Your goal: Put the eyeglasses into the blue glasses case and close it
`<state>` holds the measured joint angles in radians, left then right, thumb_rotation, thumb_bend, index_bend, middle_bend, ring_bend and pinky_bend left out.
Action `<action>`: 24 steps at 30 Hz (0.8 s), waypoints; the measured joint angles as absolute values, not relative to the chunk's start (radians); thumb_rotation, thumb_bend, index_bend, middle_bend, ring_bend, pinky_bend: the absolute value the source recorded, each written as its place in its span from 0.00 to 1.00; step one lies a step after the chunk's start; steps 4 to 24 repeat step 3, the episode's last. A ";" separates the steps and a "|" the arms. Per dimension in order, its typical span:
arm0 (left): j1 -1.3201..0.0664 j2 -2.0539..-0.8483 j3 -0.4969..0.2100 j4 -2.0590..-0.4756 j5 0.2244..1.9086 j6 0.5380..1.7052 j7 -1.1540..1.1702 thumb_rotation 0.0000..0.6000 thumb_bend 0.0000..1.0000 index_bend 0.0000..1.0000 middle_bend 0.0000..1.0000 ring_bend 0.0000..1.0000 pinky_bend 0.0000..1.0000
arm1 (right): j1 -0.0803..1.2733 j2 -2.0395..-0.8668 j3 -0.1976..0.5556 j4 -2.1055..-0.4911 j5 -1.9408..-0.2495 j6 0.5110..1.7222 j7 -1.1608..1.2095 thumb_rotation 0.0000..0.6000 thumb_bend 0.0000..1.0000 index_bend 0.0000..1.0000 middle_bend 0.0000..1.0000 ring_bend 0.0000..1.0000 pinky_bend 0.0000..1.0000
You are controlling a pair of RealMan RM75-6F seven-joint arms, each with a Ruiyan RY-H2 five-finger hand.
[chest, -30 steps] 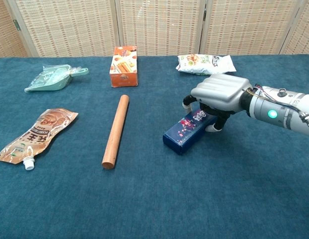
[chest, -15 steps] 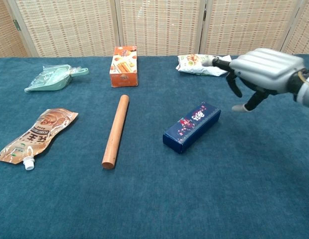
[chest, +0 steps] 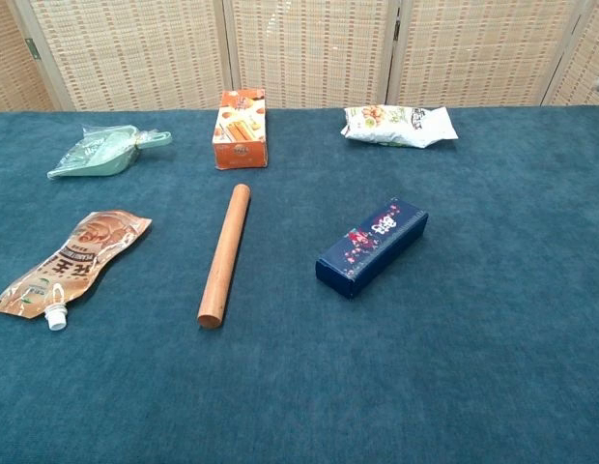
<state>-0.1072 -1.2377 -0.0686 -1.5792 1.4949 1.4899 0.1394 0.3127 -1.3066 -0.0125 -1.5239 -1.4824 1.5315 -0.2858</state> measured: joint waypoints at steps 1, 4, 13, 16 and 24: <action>-0.110 -1.241 -0.070 -1.584 1.498 1.490 0.145 1.00 0.19 0.13 0.12 0.10 0.25 | 0.293 -1.299 -0.019 -1.525 -1.486 1.546 -0.276 1.00 0.26 0.12 0.47 0.40 0.60; -0.114 -1.246 -0.071 -1.588 1.503 1.490 0.153 1.00 0.19 0.12 0.12 0.10 0.25 | 0.254 -1.280 -0.033 -1.533 -1.489 1.569 -0.252 1.00 0.26 0.12 0.47 0.40 0.60; -0.114 -1.246 -0.071 -1.588 1.503 1.490 0.153 1.00 0.19 0.12 0.12 0.10 0.25 | 0.254 -1.280 -0.033 -1.533 -1.489 1.569 -0.252 1.00 0.26 0.12 0.47 0.40 0.60; -0.114 -1.246 -0.071 -1.588 1.503 1.490 0.153 1.00 0.19 0.12 0.12 0.10 0.25 | 0.254 -1.280 -0.033 -1.533 -1.489 1.569 -0.252 1.00 0.26 0.12 0.47 0.40 0.60; -0.114 -1.246 -0.071 -1.588 1.503 1.490 0.153 1.00 0.19 0.12 0.12 0.10 0.25 | 0.254 -1.280 -0.033 -1.533 -1.489 1.569 -0.252 1.00 0.26 0.12 0.47 0.40 0.60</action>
